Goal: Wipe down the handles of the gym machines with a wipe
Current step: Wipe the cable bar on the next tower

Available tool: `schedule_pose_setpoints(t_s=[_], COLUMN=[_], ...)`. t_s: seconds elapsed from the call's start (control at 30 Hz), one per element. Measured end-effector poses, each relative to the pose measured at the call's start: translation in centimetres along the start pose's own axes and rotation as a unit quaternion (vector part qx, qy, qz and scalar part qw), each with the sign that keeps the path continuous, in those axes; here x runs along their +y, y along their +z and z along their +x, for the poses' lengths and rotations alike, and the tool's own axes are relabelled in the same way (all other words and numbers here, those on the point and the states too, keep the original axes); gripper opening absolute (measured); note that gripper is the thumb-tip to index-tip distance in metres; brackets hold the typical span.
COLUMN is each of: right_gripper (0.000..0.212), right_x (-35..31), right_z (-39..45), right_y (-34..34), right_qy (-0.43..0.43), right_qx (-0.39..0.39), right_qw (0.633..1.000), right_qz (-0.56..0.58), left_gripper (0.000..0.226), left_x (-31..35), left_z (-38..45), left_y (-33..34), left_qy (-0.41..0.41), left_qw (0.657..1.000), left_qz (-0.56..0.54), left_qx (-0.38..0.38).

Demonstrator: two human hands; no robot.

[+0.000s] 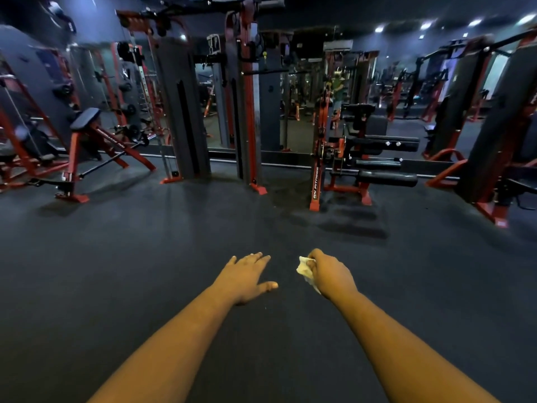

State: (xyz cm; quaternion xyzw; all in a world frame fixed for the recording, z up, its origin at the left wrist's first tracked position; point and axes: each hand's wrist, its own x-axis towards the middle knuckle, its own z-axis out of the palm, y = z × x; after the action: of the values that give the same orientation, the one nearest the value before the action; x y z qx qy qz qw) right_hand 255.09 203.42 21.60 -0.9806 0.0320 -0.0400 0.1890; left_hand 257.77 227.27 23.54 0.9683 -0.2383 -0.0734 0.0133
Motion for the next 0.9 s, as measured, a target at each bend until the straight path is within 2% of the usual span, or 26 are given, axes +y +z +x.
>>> schedule_pose_setpoints(t_s=[0.13,0.3,0.4,0.6,0.73,0.83,0.9], right_gripper=[0.040,0.020,0.019,0.014,0.021,0.037,0.036], right_x=[2.1,3.6,3.6,3.5,2.8,2.0,1.6], right_z=[11.0,23.8,30.4,44.8,54.6,62.7,68.2], right_y=[0.1,-0.6,-0.4,1.9,2.9,2.3,1.6], right_qy=[0.005,0.046,0.047,0.008,0.004,0.028,0.055], right_qx=[-0.013,-0.021,-0.019,-0.010,0.014,-0.015,-0.055], right_qw=[0.999,0.989,0.986,0.994,0.998,0.999,0.997], right_qz=[0.050,0.138,0.157,0.105,0.056,0.013,0.000], left_gripper=[0.085,0.085,0.085,0.086,0.086,0.086,0.085], left_x=[-2.1,-5.4,-7.3,-13.9,-19.0,-22.8,-25.1], left_z=[9.6,20.1,26.1,40.1,49.4,56.6,61.5], left_y=[-1.9,-4.1,-4.6,-5.2,-6.7,-8.5,-9.9], left_qy=[-0.012,-0.029,-0.030,-0.022,-0.010,0.002,0.005], left_qw=[1.000,0.999,0.999,0.999,0.999,1.000,0.999], left_qz=[0.004,-0.017,-0.030,-0.029,-0.040,-0.029,-0.030], left_qx=[-0.011,0.004,0.004,0.016,0.019,0.012,0.015])
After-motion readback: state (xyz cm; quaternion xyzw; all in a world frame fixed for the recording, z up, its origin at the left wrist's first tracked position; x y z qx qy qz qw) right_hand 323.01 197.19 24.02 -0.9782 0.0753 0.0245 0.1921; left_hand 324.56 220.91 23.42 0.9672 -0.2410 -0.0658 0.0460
